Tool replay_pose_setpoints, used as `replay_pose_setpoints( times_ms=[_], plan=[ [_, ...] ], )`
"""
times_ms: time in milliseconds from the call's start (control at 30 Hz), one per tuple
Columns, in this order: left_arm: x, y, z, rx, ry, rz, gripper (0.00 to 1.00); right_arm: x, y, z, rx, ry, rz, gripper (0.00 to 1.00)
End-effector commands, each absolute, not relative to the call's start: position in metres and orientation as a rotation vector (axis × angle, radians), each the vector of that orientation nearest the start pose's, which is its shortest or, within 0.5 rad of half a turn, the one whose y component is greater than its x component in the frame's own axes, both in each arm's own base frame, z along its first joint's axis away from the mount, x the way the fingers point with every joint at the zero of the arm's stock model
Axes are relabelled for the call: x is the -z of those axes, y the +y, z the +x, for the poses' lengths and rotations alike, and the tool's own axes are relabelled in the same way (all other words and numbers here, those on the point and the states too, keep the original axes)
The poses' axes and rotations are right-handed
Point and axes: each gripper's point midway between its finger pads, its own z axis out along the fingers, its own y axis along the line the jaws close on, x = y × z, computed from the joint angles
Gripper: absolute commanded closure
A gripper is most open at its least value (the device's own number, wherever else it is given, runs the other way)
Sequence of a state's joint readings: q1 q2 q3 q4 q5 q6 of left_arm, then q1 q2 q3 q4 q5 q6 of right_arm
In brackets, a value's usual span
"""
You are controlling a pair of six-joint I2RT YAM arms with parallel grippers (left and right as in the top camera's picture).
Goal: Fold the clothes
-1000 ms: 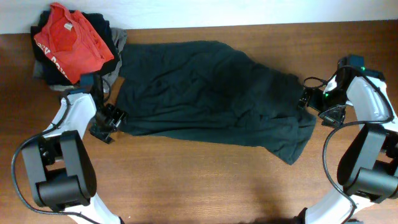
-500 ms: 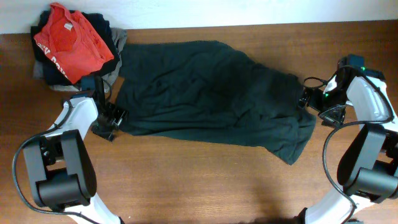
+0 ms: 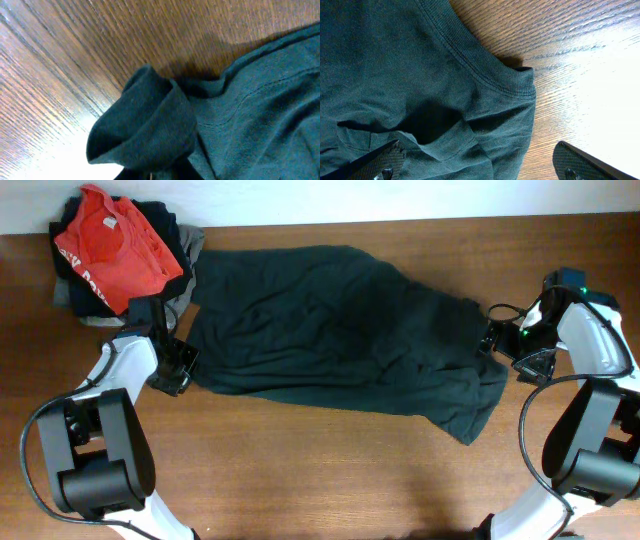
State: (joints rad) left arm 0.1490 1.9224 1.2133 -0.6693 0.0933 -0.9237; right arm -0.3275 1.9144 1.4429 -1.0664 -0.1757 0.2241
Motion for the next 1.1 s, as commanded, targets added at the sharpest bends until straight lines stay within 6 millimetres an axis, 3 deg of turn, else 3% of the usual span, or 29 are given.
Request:
replay_pose_setpoints(
  times_ms=[0, 367, 600, 833, 1067],
  plan=[
    [-0.016, 0.043, 0.380, 0.229, 2.585, -1.483, 0.89, -0.069, -0.091, 0.358, -0.276, 2.947, 0.821, 0.01],
    [-0.050, 0.037, 0.367, 0.227, 2.668, -1.460, 0.95, -0.069, -0.091, 0.358, -0.276, 2.947, 0.821, 0.01],
    [-0.057, 0.052, 0.369, 0.121, 2.617, -1.443, 0.95, -0.069, -0.091, 0.358, -0.276, 2.947, 0.822, 0.01],
    [-0.065, 0.074, 0.399, 0.047, 2.466, -1.382, 0.94, -0.069, -0.091, 0.359, -0.277, 2.940, 0.824, 0.01],
    [-0.079, 0.076, 0.432, 0.117, 2.347, -1.312, 0.94, -0.070, -0.089, 0.360, -0.301, 2.937, 0.823, 0.00]
  ],
)
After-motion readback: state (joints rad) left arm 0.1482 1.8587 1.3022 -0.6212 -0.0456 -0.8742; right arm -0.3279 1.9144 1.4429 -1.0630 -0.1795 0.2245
